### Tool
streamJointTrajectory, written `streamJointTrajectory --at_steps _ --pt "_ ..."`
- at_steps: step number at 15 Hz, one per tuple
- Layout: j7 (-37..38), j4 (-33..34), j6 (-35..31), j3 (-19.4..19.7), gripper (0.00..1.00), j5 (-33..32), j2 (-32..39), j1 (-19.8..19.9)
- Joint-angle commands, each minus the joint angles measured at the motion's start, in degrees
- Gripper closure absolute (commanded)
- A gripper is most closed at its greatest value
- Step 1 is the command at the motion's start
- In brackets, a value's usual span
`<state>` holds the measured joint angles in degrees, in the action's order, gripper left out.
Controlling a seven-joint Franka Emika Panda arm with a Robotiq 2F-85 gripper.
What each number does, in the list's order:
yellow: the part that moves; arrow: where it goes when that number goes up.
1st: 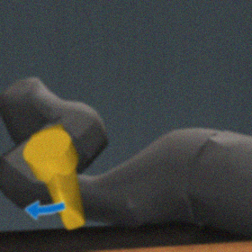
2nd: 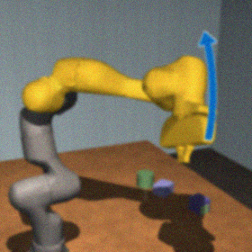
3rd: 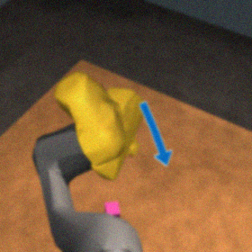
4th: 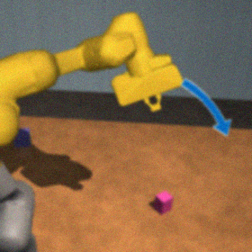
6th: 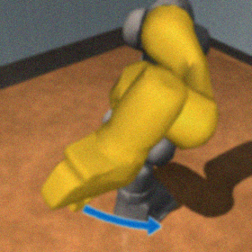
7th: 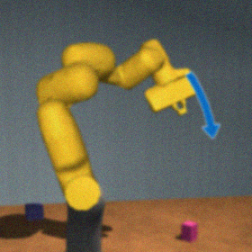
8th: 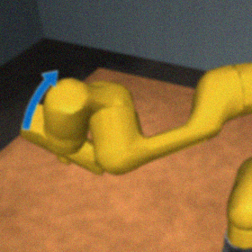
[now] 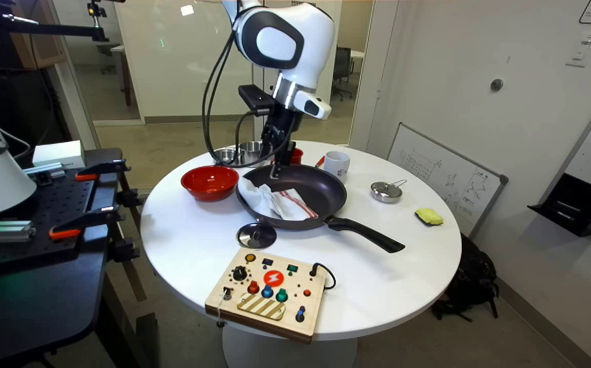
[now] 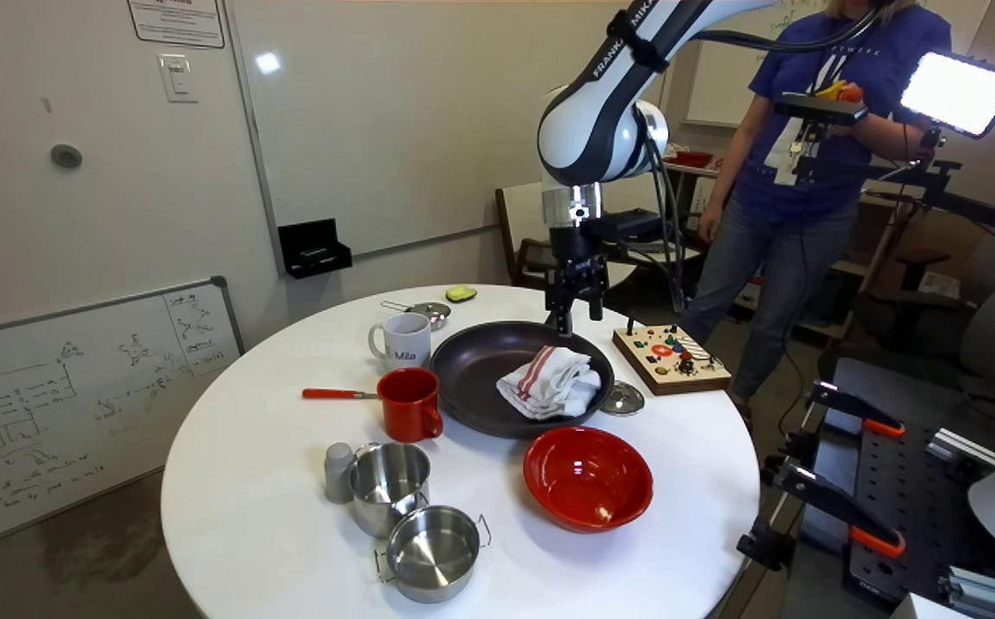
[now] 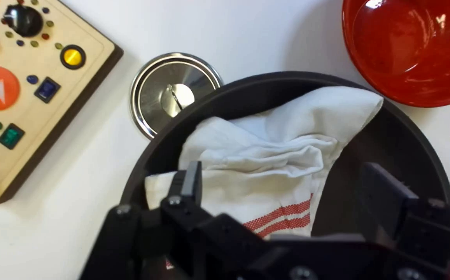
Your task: Use the towel to wipe the pan
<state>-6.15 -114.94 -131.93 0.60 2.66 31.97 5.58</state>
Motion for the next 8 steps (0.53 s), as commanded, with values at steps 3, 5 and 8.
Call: streamJointTrajectory --at_steps 3,5,8 --pt "-0.5 3.0 0.1 -0.8 0.00 0.4 3.1 -0.2" --pt "-0.5 3.7 0.1 -0.9 0.00 0.4 3.7 -0.2" --pt "-0.5 4.0 0.1 -0.9 0.00 0.4 3.8 -0.1"
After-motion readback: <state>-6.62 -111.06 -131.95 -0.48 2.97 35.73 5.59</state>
